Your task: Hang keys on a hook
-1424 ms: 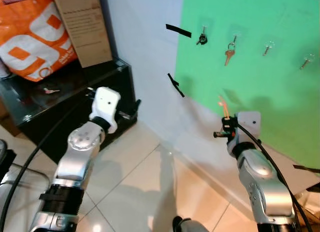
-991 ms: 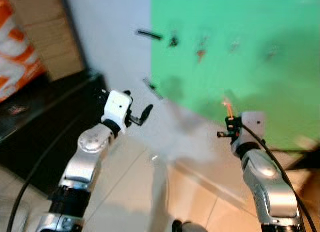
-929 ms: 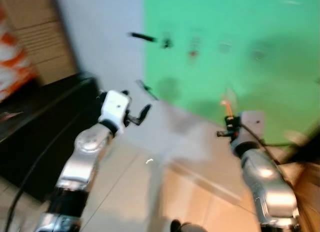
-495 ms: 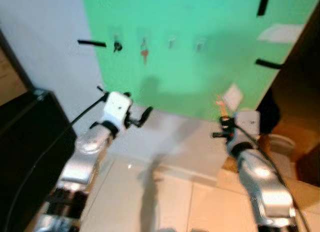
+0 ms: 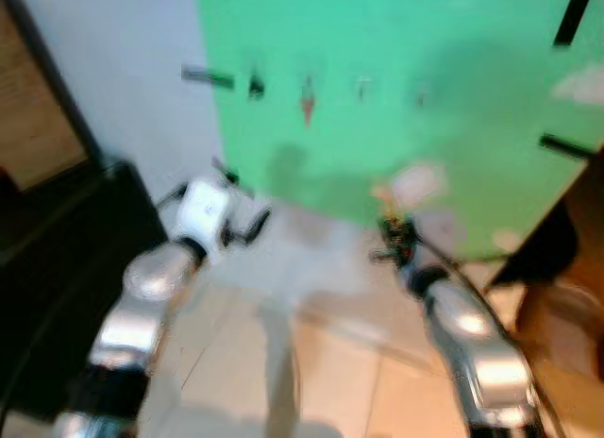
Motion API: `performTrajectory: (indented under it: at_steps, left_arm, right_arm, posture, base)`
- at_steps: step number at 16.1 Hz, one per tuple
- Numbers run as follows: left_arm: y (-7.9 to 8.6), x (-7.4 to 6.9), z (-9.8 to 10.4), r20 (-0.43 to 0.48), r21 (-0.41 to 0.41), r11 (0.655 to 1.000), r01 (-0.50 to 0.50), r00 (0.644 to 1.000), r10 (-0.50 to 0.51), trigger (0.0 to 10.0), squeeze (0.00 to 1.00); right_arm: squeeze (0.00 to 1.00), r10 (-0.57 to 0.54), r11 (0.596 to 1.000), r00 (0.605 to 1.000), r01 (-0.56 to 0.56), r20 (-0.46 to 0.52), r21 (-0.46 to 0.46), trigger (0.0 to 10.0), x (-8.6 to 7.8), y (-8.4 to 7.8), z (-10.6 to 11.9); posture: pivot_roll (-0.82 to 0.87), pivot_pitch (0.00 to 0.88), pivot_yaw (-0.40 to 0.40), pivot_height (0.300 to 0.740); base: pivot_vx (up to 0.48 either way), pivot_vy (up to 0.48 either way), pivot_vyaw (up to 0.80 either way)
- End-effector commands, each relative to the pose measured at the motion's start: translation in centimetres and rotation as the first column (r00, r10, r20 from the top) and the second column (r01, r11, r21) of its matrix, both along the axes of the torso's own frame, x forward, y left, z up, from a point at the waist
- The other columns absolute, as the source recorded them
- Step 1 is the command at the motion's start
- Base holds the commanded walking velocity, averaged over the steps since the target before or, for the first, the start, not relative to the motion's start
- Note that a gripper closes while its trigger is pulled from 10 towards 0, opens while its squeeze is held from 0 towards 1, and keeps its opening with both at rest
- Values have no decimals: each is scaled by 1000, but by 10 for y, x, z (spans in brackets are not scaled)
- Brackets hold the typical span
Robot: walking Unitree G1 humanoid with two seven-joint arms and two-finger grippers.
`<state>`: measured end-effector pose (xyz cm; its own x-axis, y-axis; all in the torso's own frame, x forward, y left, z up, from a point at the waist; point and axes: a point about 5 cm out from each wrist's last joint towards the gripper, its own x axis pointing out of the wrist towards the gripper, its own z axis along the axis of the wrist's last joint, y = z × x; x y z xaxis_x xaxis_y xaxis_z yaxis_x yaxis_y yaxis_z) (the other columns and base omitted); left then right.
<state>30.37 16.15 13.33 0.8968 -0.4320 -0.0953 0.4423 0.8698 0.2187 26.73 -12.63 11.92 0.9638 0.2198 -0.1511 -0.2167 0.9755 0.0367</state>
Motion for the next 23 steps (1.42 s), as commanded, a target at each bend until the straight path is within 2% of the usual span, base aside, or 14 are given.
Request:
performTrajectory:
  at_steps: [1, 6, 8, 9, 10, 13, 15, 17, 21, 23]
  left_arm:
    - [-13, 2, 8, 28, -12, 999, 53, 998, -53, 10000, 0]
    - [-17, 2, 7, 18, -3, 996, 88, 996, -88, 10000, 0]
    - [-18, 1, 7, 15, -1, 995, 99, 995, -99, 10000, 0]
    - [-18, -2, 6, 4, -12, 991, 130, 992, -130, 10000, 0]
    - [-18, -3, 6, -1, -12, 990, 142, 990, -142, 10000, 0]
    - [-17, -9, 8, -25, 5, 964, 267, 963, -267, 10000, 0]
    - [-14, -12, 10, -34, 17, 951, 309, 951, -308, 10000, 0]
    - [-12, -20, 11, -67, 23, 922, 388, 920, -385, 10000, 0]
    - [-9, -23, 12, -73, 14, 910, 414, 908, -412, 10000, 0]
    - [-7, -24, 13, -77, 16, 906, 423, 904, -420, 10000, 0]
  right_arm:
    - [0, -53, 998, 999, 54, 11, -23, 10000, 1, -15, 1]
    - [0, -11, 1000, 1000, 11, 11, -17, 10000, -3, -14, 2]
    - [0, 49, 999, 999, -49, 13, -9, 10000, -6, -11, 3]
    - [0, 153, 988, 988, -153, 19, -1, 10000, -11, -7, 8]
    - [0, 180, 984, 983, -180, 24, -4, 10000, -12, -7, 10]
    - [0, 306, 952, 950, -306, 57, -7, 10000, -14, -3, 27]
    - [0, 360, 933, 931, -360, 60, -16, 10000, -15, 0, 32]
    - [0, 396, 918, 915, -395, 71, -34, 10000, -11, 1, 40]
    - [0, 418, 908, 903, -418, 101, -22, 10000, 4, 4, 55]
    - [0, 433, 900, 898, -436, 72, 24, 10000, 12, 7, 59]
  posture:
    - [-61, 0, 39, 740]
    - [-78, 0, 56, 740]
    - [-74, 0, 52, 740]
    - [-74, 0, 50, 740]
    - [-74, 0, 50, 740]
    - [-79, 0, 45, 740]
    - [-80, 0, 45, 740]
    - [-73, 0, 38, 740]
    - [-65, 0, 43, 740]
    - [-69, 0, 52, 740]
  base:
    - [401, 0, 0]
    - [403, 0, 0]
    - [398, 0, 0]
    - [0, 0, 0]
    - [0, 0, 0]
    - [0, 0, 0]
    - [0, 0, 0]
    - [0, 0, 0]
    - [0, 0, 0]
    - [0, 0, 0]
